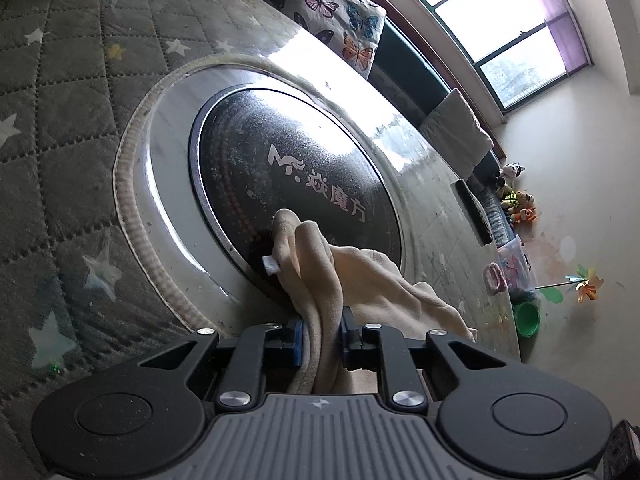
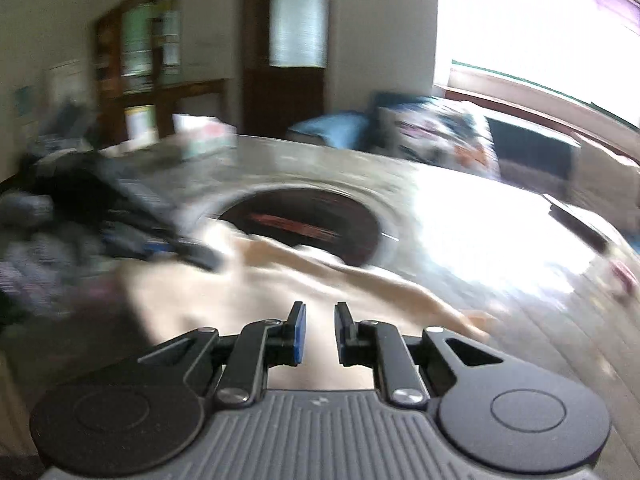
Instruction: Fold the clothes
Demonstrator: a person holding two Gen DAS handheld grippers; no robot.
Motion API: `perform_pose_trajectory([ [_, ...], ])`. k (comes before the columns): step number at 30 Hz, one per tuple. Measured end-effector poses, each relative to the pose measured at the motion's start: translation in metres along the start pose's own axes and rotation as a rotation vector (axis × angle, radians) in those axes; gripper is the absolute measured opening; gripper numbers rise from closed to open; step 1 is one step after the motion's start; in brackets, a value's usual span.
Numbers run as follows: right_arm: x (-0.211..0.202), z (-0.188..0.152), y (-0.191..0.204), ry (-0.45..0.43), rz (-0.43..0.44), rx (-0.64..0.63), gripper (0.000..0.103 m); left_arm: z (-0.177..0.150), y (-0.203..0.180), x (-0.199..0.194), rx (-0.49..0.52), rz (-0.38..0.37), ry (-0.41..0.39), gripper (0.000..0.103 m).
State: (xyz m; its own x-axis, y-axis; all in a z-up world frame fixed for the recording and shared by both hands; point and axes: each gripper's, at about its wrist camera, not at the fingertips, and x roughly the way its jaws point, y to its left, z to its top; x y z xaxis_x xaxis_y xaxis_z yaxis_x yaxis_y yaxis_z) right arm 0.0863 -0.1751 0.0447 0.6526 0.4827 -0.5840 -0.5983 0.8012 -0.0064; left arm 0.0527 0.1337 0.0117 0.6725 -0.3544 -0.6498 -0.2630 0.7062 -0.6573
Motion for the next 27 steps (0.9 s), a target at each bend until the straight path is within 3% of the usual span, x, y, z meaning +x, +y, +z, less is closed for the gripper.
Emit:
perform_pose_trajectory([
  [5,0.007,-0.013,-0.044,0.020,-0.097,0.140,0.018,-0.001,-0.003,0.001,0.012,0.005,-0.003,0.019],
  [8,0.015,-0.018,-0.058,0.021,-0.136,0.191,0.033,-0.001,-0.005,0.002,0.021,0.010,-0.003,0.019],
  [16,0.030,-0.028,-0.082,0.035,-0.108,0.314,0.036,-0.002,-0.005,0.005,0.032,0.023,-0.006,0.019],
  [18,0.029,-0.029,-0.083,0.027,-0.090,0.337,0.031,-0.002,-0.006,0.005,0.038,0.025,-0.008,0.019],
  [21,0.027,-0.029,-0.082,0.014,-0.072,0.351,0.012,-0.002,-0.010,0.003,0.053,0.025,-0.018,0.018],
  [27,0.005,-0.024,-0.077,-0.047,-0.078,0.352,0.008,0.000,-0.028,-0.008,0.111,0.005,-0.053,0.016],
])
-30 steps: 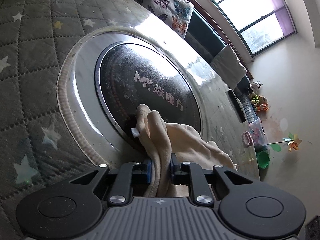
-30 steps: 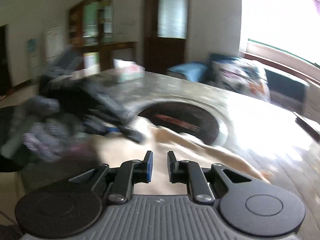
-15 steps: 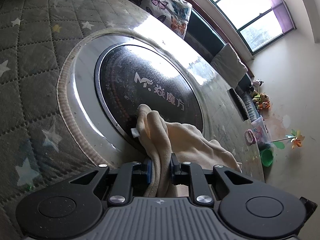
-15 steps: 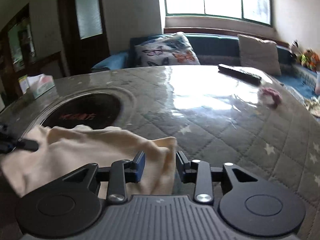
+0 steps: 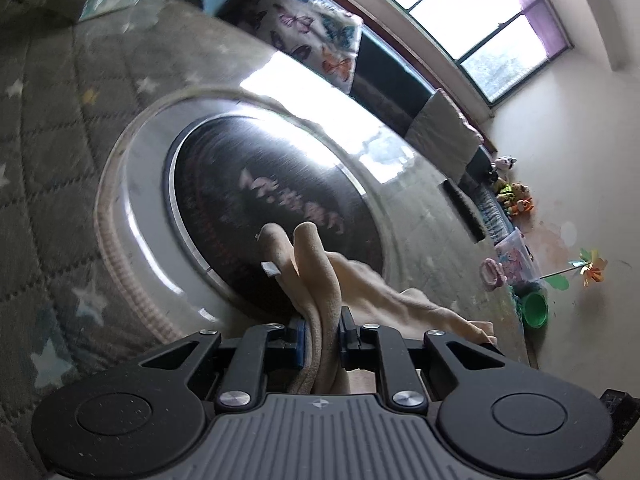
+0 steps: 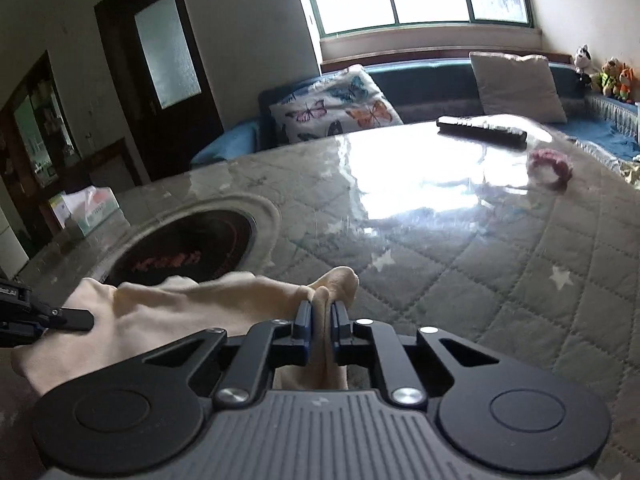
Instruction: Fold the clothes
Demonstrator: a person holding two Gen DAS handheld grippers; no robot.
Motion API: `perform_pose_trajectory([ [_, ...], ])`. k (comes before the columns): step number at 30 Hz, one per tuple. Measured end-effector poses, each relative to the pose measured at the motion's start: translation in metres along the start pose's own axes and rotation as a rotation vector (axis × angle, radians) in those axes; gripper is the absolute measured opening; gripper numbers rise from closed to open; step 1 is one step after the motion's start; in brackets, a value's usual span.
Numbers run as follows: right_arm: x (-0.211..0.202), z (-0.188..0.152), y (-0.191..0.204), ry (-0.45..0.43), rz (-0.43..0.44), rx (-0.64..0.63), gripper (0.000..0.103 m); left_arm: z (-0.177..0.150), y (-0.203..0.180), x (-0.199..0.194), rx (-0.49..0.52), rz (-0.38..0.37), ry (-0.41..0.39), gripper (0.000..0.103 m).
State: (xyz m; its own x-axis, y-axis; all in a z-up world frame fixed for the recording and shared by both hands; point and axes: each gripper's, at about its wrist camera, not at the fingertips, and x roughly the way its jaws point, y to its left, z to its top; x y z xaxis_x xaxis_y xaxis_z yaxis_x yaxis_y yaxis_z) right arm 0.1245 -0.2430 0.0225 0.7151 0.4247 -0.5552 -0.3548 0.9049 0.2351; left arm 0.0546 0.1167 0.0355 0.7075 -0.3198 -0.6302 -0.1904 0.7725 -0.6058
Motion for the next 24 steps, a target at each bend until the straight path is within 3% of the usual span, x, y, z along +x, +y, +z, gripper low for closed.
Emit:
perform_pose_trajectory([
  [10,-0.049,0.027,-0.006,-0.113,-0.056,-0.045,0.008,0.010,-0.059,0.009,0.115,-0.057,-0.012,0.015],
  [24,-0.083,0.065,-0.062,-0.197,-0.205,-0.041,0.007,0.013,-0.145,0.067,0.239,-0.085,0.041,0.015],
])
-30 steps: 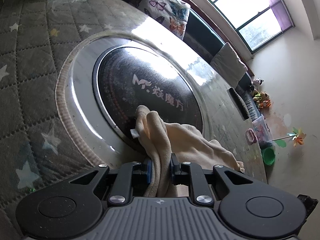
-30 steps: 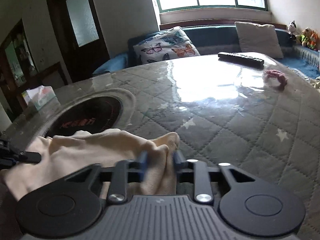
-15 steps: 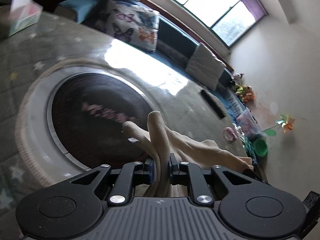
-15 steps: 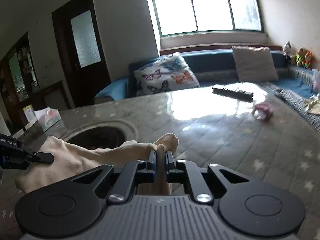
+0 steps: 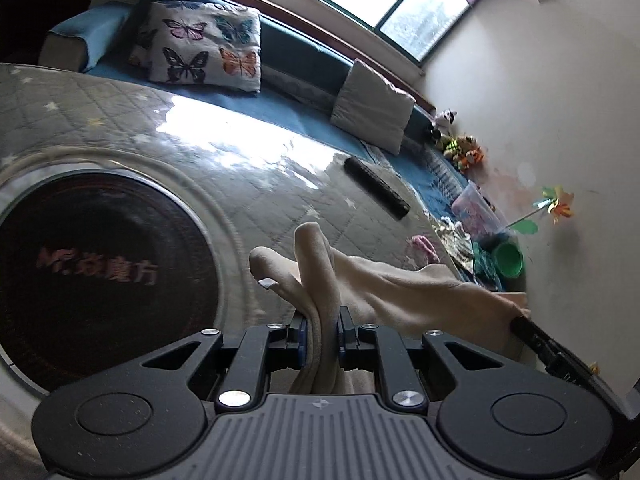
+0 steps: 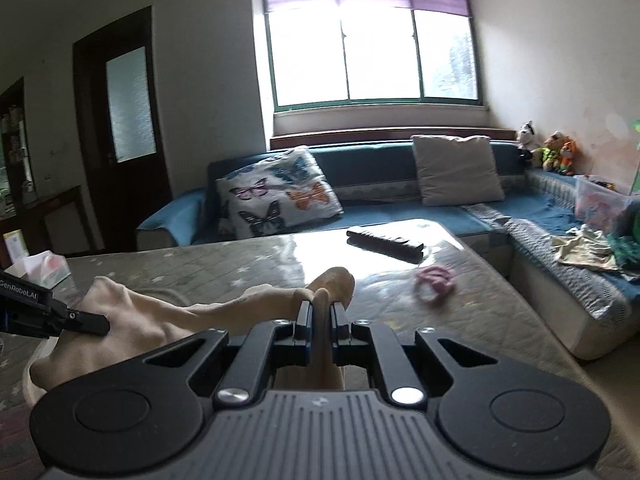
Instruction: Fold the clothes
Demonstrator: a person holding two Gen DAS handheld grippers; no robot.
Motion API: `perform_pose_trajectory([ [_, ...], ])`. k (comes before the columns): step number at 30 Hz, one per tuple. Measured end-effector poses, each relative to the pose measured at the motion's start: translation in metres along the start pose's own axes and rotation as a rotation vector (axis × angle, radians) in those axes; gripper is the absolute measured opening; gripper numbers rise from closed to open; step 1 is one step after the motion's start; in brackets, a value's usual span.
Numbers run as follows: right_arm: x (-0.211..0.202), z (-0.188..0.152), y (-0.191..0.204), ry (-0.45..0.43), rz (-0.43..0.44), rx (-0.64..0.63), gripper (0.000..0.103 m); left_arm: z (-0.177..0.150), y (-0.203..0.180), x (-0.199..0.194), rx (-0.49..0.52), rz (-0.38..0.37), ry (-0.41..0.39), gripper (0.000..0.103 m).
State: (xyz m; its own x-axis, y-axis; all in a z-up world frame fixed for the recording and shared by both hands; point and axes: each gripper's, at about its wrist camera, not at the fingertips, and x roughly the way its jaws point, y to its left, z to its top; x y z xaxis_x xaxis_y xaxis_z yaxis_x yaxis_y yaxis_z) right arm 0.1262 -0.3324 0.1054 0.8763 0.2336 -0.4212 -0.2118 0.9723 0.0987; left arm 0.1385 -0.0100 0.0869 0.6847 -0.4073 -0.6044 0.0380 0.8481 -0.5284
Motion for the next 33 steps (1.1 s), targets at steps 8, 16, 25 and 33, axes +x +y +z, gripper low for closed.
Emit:
perform_pose_trajectory([
  [8,0.024,0.002,-0.029,0.029,-0.052,0.019,0.007,0.006,-0.019,0.039,0.036,0.011,0.045,0.015],
  [16,0.047,-0.007,-0.042,0.067,-0.075,0.035,0.007,0.007,-0.021,0.063,0.043,0.015,0.084,0.015],
  [25,0.069,-0.018,-0.052,0.113,-0.094,0.052,0.008,0.005,-0.014,0.078,0.059,0.068,0.119,0.020],
  [33,0.085,-0.026,-0.067,0.143,-0.145,0.078,0.011,0.010,-0.009,0.075,0.108,0.121,0.070,0.033],
])
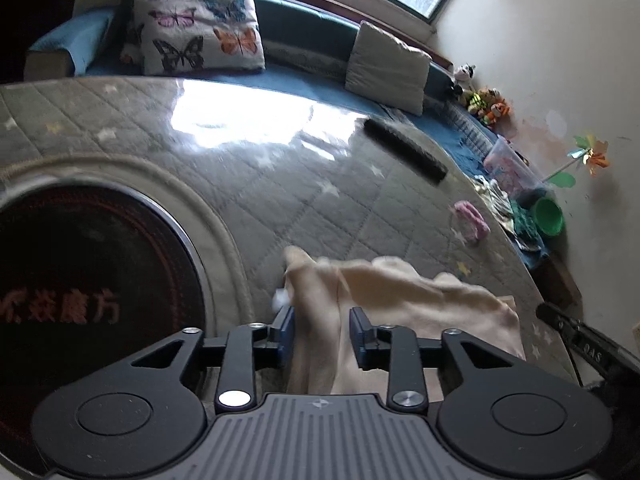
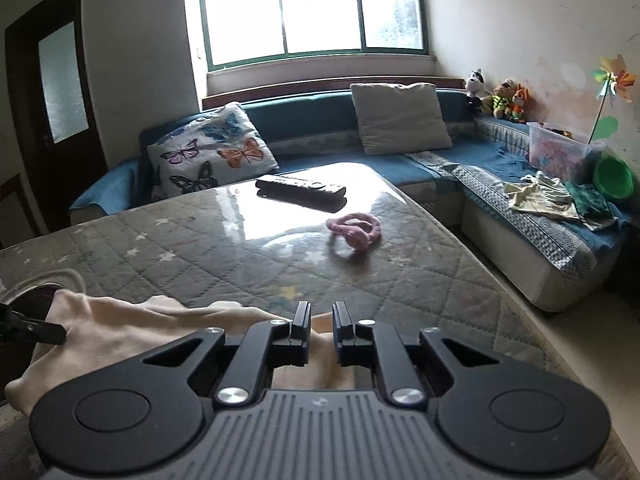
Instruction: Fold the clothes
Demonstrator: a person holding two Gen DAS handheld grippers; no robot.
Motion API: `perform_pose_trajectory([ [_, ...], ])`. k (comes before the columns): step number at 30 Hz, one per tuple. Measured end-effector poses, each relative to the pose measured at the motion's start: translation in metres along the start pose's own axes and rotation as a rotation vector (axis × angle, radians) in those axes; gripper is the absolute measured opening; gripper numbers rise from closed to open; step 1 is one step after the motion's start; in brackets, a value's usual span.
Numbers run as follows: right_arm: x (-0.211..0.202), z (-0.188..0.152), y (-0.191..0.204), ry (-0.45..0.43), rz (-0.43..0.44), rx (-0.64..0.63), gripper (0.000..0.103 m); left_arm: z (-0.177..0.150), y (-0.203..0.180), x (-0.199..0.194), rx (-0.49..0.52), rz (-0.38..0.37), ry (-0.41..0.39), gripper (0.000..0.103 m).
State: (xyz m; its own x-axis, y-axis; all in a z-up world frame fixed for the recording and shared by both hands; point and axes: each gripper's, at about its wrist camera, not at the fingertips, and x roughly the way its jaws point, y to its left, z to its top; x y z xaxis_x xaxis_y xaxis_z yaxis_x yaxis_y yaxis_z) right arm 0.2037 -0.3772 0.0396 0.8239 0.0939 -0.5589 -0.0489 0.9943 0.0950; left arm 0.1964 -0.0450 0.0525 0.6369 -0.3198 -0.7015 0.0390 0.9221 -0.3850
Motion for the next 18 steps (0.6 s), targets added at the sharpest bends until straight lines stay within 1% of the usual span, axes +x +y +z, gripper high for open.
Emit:
perform_pose_trajectory([
  [2,0.002,0.000,0.002,0.006,0.010,-0.007,0.011,0.005,0.000,0.000,-0.001,0.002,-0.012,0.033],
  [5,0.008,-0.002,0.010,0.028,0.055,-0.017,0.011,0.009,-0.003,0.004,0.015,-0.001,-0.015,0.033],
  [11,0.031,-0.004,0.037,0.069,0.127,-0.042,0.011,0.014,-0.021,0.017,0.067,-0.050,0.009,0.033],
  [15,0.046,-0.003,0.048,0.088,0.142,-0.046,0.011,0.017,-0.033,0.032,0.096,-0.071,0.029,0.033],
  [18,0.055,-0.004,0.052,0.098,0.141,-0.043,0.012,0.020,-0.037,0.045,0.103,-0.072,0.042,0.033],
])
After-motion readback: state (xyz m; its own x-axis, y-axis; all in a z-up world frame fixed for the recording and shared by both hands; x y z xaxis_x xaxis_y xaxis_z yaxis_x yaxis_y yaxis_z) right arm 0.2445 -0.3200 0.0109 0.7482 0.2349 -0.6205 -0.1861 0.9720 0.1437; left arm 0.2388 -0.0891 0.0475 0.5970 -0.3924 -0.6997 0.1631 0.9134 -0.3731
